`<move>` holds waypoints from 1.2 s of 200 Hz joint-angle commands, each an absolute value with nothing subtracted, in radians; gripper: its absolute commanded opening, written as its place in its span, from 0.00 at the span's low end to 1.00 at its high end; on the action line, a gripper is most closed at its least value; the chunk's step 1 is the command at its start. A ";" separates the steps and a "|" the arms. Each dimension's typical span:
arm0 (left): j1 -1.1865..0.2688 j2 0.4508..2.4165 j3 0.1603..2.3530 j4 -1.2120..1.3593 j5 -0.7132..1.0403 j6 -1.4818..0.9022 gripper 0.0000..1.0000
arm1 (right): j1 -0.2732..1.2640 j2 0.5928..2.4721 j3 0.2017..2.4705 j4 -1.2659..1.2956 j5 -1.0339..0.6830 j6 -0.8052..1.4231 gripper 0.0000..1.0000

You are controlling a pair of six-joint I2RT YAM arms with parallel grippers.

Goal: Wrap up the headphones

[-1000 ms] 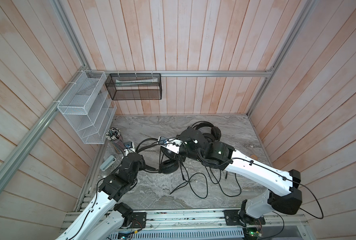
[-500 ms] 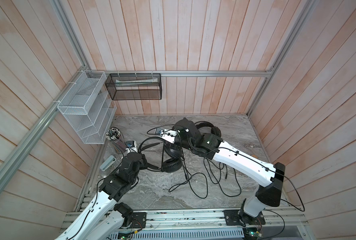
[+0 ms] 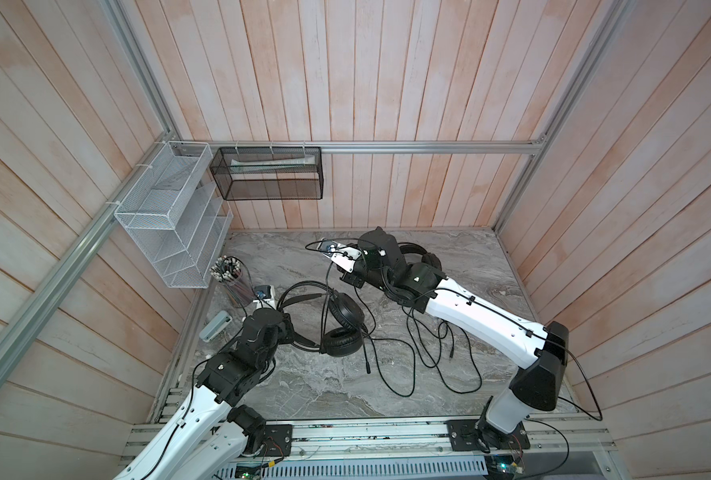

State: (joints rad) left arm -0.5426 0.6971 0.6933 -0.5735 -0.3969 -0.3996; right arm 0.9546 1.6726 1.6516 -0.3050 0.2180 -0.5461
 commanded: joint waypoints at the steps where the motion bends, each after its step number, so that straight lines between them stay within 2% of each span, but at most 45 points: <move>1: -0.546 0.660 0.711 -0.540 -0.366 -0.431 0.00 | 0.934 1.636 1.612 -0.259 0.199 -0.514 0.31; 10: -0.546 0.644 0.713 -0.540 -0.352 -0.439 0.00 | 0.922 1.639 1.604 -0.266 0.179 -0.501 0.35; 37: -0.546 0.623 0.749 -0.556 -0.285 -0.481 0.00 | 0.907 1.657 1.605 -0.281 0.174 -0.482 0.36; 40: -0.546 0.624 0.756 -0.562 -0.279 -0.487 0.00 | 0.907 1.657 1.605 -0.283 0.170 -0.480 0.40; 58: -0.546 0.627 0.799 -0.602 -0.250 -0.508 0.00 | 0.895 1.642 1.582 -0.274 0.157 -0.459 0.43; 82: -0.546 0.614 0.855 -0.649 -0.222 -0.537 0.00 | 0.858 1.602 1.531 -0.259 0.070 -0.412 0.48; 117: -0.546 0.638 0.938 -0.693 -0.169 -0.584 0.00 | 0.807 1.558 1.501 -0.237 -0.038 -0.346 0.51; 133: -0.546 0.658 0.977 -0.708 -0.157 -0.591 0.00 | 0.790 1.520 1.466 -0.211 -0.093 -0.319 0.57; 164: -0.546 0.691 1.041 -0.731 -0.154 -0.600 0.00 | 0.763 1.461 1.404 -0.165 -0.133 -0.263 0.57; 193: -0.545 0.713 1.086 -0.735 -0.138 -0.610 0.00 | 0.706 1.365 1.276 -0.018 -0.175 -0.171 0.60; 240: -0.545 0.779 1.182 -0.772 -0.144 -0.618 0.00 | 0.606 1.200 0.885 0.383 -0.176 0.049 0.67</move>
State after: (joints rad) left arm -0.5426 0.7689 1.1130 -0.8131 -0.1638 -0.5709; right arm 0.6277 1.2503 1.0298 0.1246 -0.1593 -0.1005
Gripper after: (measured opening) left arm 0.082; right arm 0.664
